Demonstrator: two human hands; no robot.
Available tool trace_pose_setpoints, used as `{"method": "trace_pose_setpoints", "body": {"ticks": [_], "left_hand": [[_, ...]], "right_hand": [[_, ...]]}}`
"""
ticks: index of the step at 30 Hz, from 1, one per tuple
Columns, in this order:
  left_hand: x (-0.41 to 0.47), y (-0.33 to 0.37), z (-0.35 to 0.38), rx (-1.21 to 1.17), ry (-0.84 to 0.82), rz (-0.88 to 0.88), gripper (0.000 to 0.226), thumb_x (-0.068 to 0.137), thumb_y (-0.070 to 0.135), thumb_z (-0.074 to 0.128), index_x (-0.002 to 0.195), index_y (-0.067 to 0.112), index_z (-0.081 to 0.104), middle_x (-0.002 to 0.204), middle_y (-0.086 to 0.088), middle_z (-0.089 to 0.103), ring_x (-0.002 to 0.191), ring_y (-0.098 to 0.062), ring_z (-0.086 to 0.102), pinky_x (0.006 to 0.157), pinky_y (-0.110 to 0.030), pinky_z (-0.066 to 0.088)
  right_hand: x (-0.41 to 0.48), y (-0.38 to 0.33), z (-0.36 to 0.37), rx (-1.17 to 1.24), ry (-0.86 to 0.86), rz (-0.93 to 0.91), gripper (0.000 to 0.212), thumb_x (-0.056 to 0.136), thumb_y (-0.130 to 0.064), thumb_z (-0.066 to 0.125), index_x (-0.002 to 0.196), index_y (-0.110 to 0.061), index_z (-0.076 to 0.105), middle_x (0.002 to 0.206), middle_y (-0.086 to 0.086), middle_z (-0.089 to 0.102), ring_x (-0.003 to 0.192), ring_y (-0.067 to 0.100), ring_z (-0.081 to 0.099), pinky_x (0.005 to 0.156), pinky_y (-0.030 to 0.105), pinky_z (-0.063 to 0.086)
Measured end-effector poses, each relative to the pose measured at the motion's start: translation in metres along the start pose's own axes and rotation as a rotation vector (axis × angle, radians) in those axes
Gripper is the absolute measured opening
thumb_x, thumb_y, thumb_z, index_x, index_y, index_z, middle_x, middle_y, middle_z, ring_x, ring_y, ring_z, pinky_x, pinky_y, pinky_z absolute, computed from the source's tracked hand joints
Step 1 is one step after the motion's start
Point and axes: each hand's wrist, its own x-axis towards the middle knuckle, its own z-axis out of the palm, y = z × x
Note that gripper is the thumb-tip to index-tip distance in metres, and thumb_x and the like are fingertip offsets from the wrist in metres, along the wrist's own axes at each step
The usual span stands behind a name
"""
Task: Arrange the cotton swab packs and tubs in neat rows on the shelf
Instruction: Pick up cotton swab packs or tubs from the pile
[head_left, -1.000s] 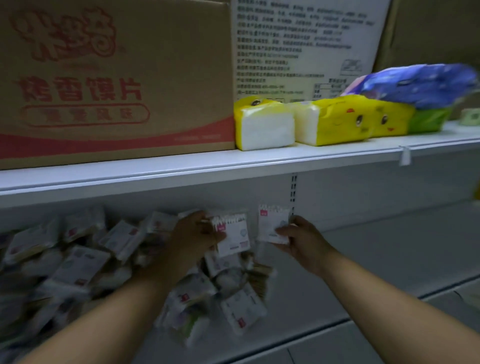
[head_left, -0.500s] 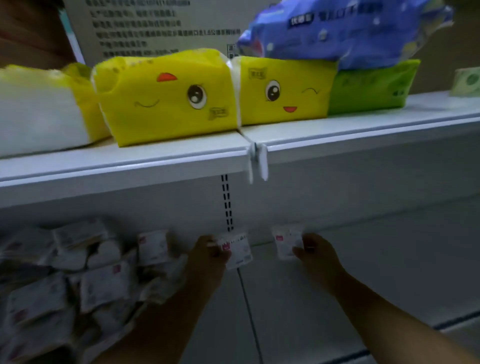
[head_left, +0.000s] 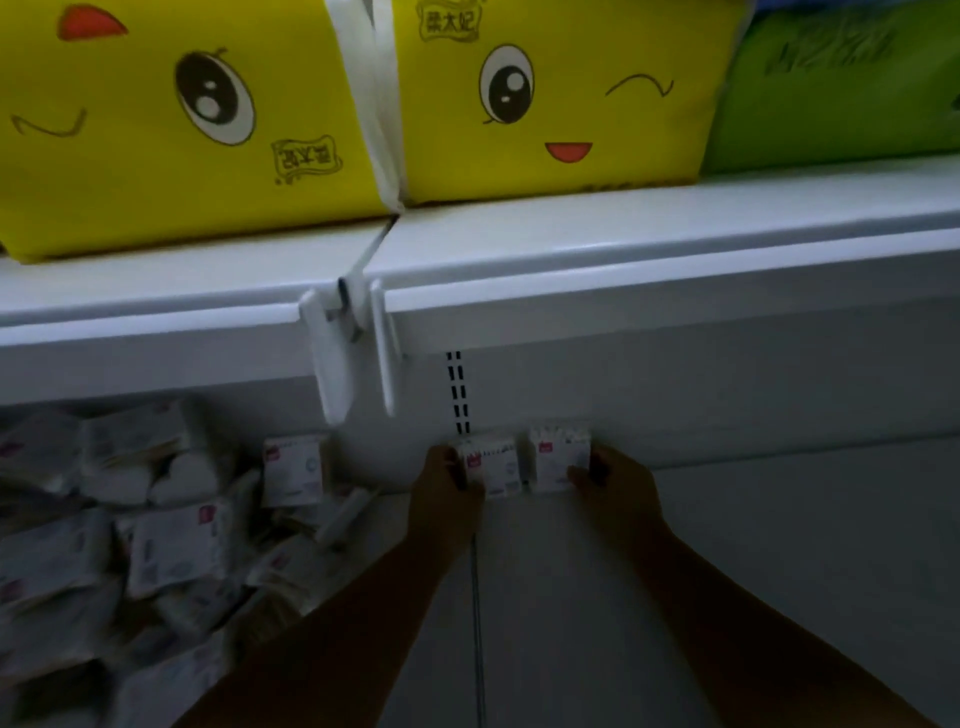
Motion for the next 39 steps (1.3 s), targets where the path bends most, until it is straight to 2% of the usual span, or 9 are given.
{"method": "trace_pose_setpoints", "body": {"ticks": [9,12,16,19,23,28,30,35,39], "left_hand": [[0.008,0.0,0.006,0.067,-0.001,0.013,0.04,0.085,0.008,0.064,0.124,0.01,0.056,0.128,-0.008,0.06,0.122,-0.024,0.052,0.091,-0.021,0.037],[0.007,0.002,0.004,0.082,-0.001,0.022,0.041,0.084,0.01,0.066,0.124,0.01,0.056,0.128,-0.008,0.059,0.121,-0.022,0.052,0.085,-0.014,0.032],[-0.004,0.003,-0.006,0.043,0.018,-0.037,0.035,0.083,0.008,0.065,0.116,0.012,0.055,0.118,-0.008,0.061,0.112,-0.025,0.056,0.084,-0.024,0.042],[-0.017,0.008,-0.027,0.077,0.014,0.012,0.019,0.086,0.011,0.06,0.099,0.019,0.049,0.099,-0.003,0.055,0.097,-0.025,0.059,0.076,-0.035,0.05],[-0.038,0.015,-0.073,0.265,-0.062,0.181,0.025,0.086,0.012,0.058,0.111,0.012,0.058,0.111,-0.007,0.061,0.104,-0.024,0.058,0.086,-0.03,0.047],[-0.049,0.022,-0.144,0.495,-0.019,0.261,0.027,0.088,0.021,0.051,0.11,0.011,0.063,0.116,-0.008,0.061,0.11,-0.023,0.053,0.092,-0.026,0.039],[-0.049,0.02,-0.174,0.526,0.001,0.267,0.031,0.083,0.027,0.045,0.098,0.009,0.066,0.106,-0.012,0.066,0.102,-0.03,0.058,0.088,-0.031,0.046],[-0.052,0.002,-0.237,0.608,0.018,0.206,0.019,0.089,0.022,0.05,0.102,0.018,0.064,0.106,-0.009,0.066,0.099,-0.028,0.06,0.076,-0.028,0.046],[-0.061,-0.027,-0.281,0.613,0.038,0.249,0.02,0.092,0.025,0.048,0.104,0.02,0.063,0.106,-0.007,0.067,0.1,-0.025,0.061,0.076,-0.026,0.044]], "right_hand": [[0.005,0.002,0.006,-0.04,0.053,0.021,0.036,0.087,-0.026,0.064,0.121,-0.016,0.06,0.117,0.004,0.067,0.109,0.022,0.061,0.088,0.024,0.042],[0.006,0.004,0.008,0.031,0.076,0.065,0.038,0.082,-0.025,0.07,0.118,-0.014,0.059,0.113,0.006,0.069,0.102,0.022,0.064,0.089,0.032,0.049],[0.005,0.0,0.008,0.056,0.097,0.063,0.038,0.081,-0.025,0.071,0.115,-0.013,0.062,0.111,0.008,0.069,0.104,0.024,0.064,0.09,0.033,0.048],[0.002,-0.001,0.008,0.089,0.115,0.054,0.036,0.088,-0.034,0.063,0.115,-0.011,0.064,0.111,0.011,0.069,0.106,0.027,0.063,0.093,0.038,0.048],[-0.008,-0.011,0.003,0.128,0.195,0.075,0.045,0.093,-0.043,0.051,0.114,-0.005,0.063,0.11,0.021,0.067,0.105,0.036,0.06,0.092,0.046,0.046],[-0.049,-0.046,0.01,0.007,0.375,0.065,0.092,0.074,-0.082,0.006,0.085,-0.005,0.056,0.082,0.025,0.06,0.081,0.043,0.059,0.064,0.04,0.038],[-0.064,-0.071,0.022,0.001,0.317,-0.058,0.092,0.073,-0.083,0.003,0.078,-0.008,0.055,0.074,0.023,0.059,0.072,0.039,0.06,0.059,0.035,0.036],[-0.092,-0.158,0.075,-0.099,-0.129,-0.347,0.04,0.09,-0.049,0.046,0.058,-0.026,0.047,0.051,-0.006,0.047,0.055,0.016,0.055,0.056,0.027,0.037],[-0.104,-0.212,0.127,-0.154,-0.368,-0.345,0.023,0.092,-0.027,0.056,0.071,-0.018,0.062,0.067,-0.001,0.061,0.064,0.013,0.059,0.058,0.024,0.04]]}}
